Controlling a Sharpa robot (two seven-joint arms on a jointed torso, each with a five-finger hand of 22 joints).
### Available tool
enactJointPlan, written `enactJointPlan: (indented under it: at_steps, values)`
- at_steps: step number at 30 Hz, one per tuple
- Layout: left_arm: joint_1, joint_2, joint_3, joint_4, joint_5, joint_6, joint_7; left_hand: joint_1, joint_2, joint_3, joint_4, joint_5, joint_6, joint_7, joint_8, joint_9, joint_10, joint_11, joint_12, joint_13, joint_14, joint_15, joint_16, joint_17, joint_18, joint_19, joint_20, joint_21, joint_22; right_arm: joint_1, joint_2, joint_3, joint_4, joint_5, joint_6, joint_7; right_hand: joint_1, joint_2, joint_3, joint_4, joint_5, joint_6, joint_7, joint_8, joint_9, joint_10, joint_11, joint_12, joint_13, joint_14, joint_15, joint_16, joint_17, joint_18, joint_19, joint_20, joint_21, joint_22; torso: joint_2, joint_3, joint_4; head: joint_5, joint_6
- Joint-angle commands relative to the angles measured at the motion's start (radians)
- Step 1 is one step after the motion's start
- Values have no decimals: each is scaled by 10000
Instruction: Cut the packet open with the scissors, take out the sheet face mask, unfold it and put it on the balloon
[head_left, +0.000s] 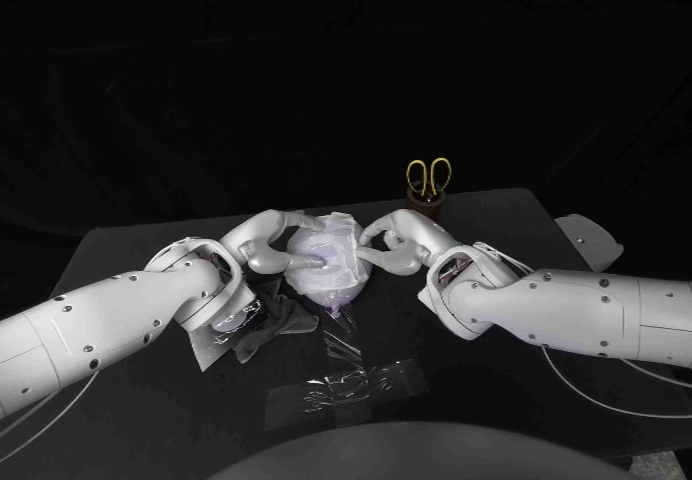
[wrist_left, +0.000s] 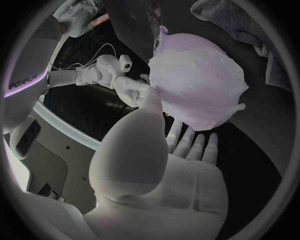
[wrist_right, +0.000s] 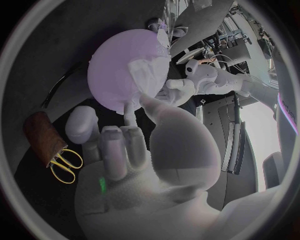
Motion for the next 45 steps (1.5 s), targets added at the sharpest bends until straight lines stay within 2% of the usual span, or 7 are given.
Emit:
enactJointPlan:
  at_steps: [1, 23, 29, 37, 42, 45]
  values:
    - [-30, 12, -30, 23, -1, 268, -86, -6, 108, 51, 14, -40, 56, 881, 32, 9, 48, 2, 16, 12, 51, 3, 43, 14, 110, 74, -11, 51, 11, -4, 14, -3, -32, -295, 219, -175, 120, 26, -24, -26, 43, 113, 15, -54, -27, 1146, 109, 65, 2629, 1061, 55, 35, 2635, 184, 21, 68, 5, 27, -1, 8, -3, -1, -2]
    - [-30, 11, -31, 24, 26, 277, -87, 2, 129, 62, 13, -40, 56, 883, 30, 8, 40, 3, 15, 11, 49, 3, 40, 14, 125, 75, -9, 52, 9, -5, 113, -3, -95, -118, 425, -21, 192, 61, -51, -14, 40, 171, 7, -68, -61, 1146, 101, 65, 2629, 1061, 48, 35, 2635, 186, 24, 68, 0, 32, 4, -3, 8, -5, 7]
    - [-30, 16, -31, 24, 34, 281, -87, 2, 129, 62, 13, -40, 56, 883, 30, 8, 40, 3, 15, 11, 49, 3, 40, 14, 125, 75, -9, 52, 9, -6, 197, -3, -94, -114, 513, -37, 161, -44, -206, 48, 37, 211, 12, -106, -113, 1146, 104, 65, 2629, 1061, 49, 35, 2635, 194, 2, 69, -39, 19, 2, -6, 4, -2, -21]
    - [-30, 28, -31, 21, 45, 285, -80, 15, 170, 81, 10, -41, 51, 885, 26, 5, 47, 4, 15, 11, 52, 4, 39, 15, 139, 78, -8, 54, 9, -9, 342, -2, -208, -140, 682, -129, 150, -57, -259, 85, 37, 233, 10, -119, -133, 1146, 105, 65, 2629, 1061, 51, 35, 2635, 195, -1, 70, -47, 19, -2, 6, -4, 10, -25]
    - [-30, 35, -31, 19, 49, 288, -79, 15, 170, 81, 10, -41, 51, 885, 26, 5, 47, 4, 15, 11, 52, 4, 39, 15, 139, 78, -8, 54, 9, -9, 497, -2, -391, -166, 723, -160, 317, 106, -254, 121, 39, 430, -68, -85, -165, 1146, 45, 65, 2629, 1061, 16, 35, 2635, 198, 4, 59, -52, 33, 3, 4, -3, 1, -41]
    - [-30, 38, -31, 19, 52, 287, -79, 15, 170, 81, 10, -41, 51, 885, 26, 5, 47, 4, 15, 11, 52, 4, 39, 15, 139, 78, -8, 54, 9, -11, 613, -2, -519, -179, 700, -135, 685, 355, -86, -10, 40, 599, -160, -41, -178, 1146, -37, 65, 2629, 1061, -49, 35, 2635, 201, 22, 23, -39, 54, 3, 3, 2, -8, -79]
